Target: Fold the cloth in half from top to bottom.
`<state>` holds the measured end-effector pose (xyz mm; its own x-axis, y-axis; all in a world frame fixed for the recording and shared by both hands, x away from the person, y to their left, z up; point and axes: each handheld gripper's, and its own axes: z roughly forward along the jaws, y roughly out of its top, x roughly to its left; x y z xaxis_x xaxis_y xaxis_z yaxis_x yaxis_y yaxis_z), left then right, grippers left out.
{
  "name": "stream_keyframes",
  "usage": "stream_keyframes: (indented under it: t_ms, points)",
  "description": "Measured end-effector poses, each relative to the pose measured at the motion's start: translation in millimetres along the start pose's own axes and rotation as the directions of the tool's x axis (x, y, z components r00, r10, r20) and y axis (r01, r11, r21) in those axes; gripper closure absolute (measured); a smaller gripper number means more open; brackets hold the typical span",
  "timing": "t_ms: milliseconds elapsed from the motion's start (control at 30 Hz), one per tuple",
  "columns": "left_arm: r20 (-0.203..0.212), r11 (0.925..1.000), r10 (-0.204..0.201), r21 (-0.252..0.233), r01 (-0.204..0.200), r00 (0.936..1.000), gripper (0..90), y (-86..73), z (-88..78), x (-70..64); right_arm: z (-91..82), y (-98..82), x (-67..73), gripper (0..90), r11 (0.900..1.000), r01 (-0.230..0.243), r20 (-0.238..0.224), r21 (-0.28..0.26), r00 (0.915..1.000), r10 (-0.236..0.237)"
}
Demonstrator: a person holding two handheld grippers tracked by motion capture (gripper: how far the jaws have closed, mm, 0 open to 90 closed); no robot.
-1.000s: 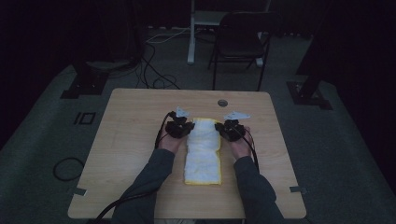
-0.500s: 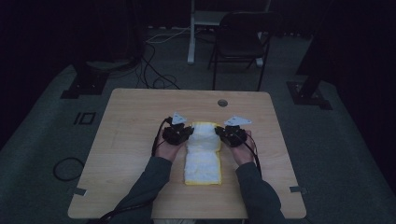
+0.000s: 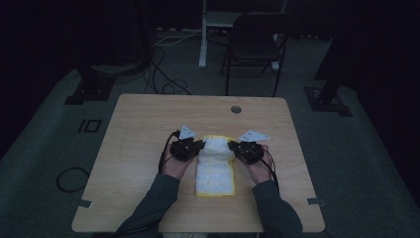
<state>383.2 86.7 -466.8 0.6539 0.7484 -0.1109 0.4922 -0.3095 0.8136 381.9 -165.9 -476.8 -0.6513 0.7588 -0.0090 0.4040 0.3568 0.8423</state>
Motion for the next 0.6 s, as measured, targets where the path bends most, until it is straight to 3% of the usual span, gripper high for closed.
stream_keyframes:
  t_ms: [400, 600]
  points:
    - [0.011, 0.9995, 0.019, -0.024, -0.019, 0.9998, 84.4, -0.3, -14.9, -11.6, -13.9, -0.4, 6.7, 84.1, 1.000, 0.008, 0.000, -0.023, 1.0000, -0.008]
    - [0.017, 0.9995, 0.028, -0.014, -0.028, 0.9995, 84.4, -13.0, -20.7, -18.0, -18.8, -8.1, 13.9, 84.1, 1.000, 0.002, -0.023, -0.022, 0.9997, -0.002]
